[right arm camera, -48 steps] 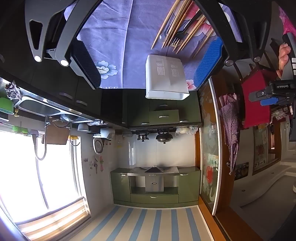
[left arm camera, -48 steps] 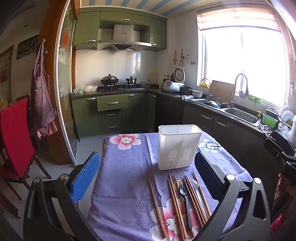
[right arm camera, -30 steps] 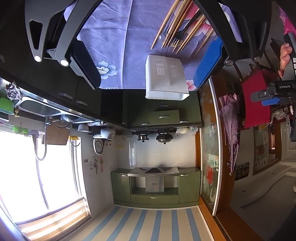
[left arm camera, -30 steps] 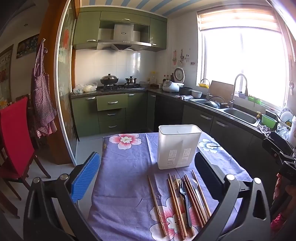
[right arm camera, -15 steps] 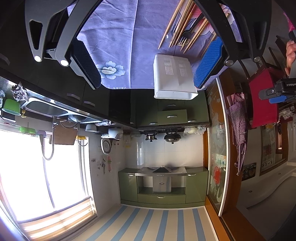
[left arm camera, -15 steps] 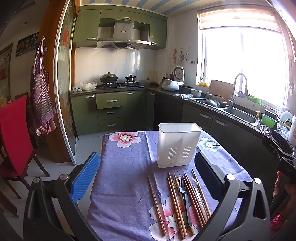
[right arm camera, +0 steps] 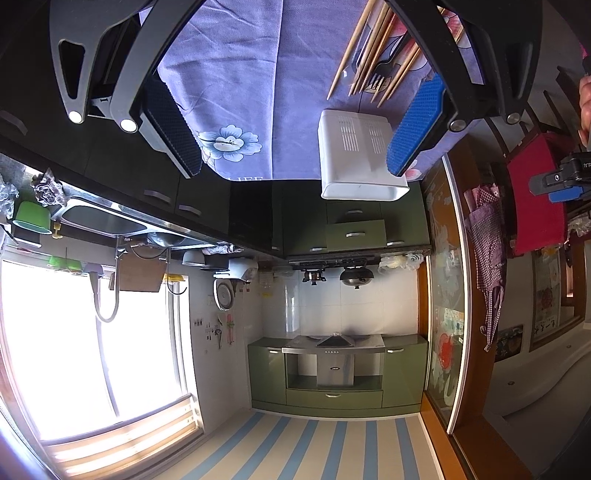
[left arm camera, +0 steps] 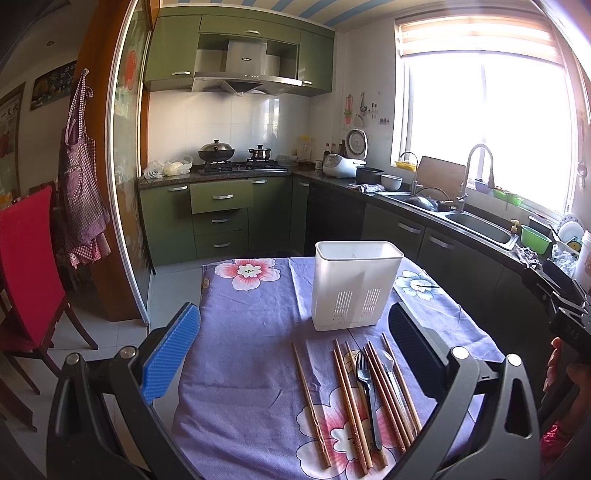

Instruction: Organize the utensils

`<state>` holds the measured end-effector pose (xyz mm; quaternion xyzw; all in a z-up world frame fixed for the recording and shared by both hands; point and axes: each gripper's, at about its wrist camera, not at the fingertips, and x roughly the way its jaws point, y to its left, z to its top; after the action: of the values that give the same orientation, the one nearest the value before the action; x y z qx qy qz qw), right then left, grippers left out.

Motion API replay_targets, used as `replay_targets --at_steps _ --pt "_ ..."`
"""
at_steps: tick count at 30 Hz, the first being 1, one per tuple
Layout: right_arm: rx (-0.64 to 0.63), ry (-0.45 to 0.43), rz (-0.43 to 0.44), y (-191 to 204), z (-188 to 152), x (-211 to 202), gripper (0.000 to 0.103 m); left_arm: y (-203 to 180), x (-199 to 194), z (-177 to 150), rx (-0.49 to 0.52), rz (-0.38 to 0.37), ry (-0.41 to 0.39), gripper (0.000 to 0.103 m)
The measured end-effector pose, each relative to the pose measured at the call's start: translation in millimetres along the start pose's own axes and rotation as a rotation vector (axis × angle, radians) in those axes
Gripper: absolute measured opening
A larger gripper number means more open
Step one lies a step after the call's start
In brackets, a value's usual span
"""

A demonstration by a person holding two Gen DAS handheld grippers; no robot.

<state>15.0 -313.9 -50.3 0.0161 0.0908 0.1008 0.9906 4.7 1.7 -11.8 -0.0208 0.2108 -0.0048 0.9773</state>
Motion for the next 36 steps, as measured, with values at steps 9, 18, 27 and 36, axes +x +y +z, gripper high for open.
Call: replay_targets --at_steps 9,18,27,36 --pt "0.003 0.003 -0.016 -2.5 -2.6 2.9 0.099 -0.9 2.9 -0.6 0.001 -0.003 0.007 0.097" --pt "0.003 0.014 -0.018 -3.5 -3.4 5.6 0.099 -2.5 3.6 -1.8 0.003 -0.004 0.012 0.097" --pt "0.004 0.016 -0.017 -3.7 -4.2 6.8 0.099 -3.2 4.2 -2.5 0.006 -0.006 0.013 0.097" --pt "0.005 0.018 -0.018 -4.7 -6.6 8.6 0.099 -3.6 5.2 -3.6 0.005 -0.009 0.016 0.097"
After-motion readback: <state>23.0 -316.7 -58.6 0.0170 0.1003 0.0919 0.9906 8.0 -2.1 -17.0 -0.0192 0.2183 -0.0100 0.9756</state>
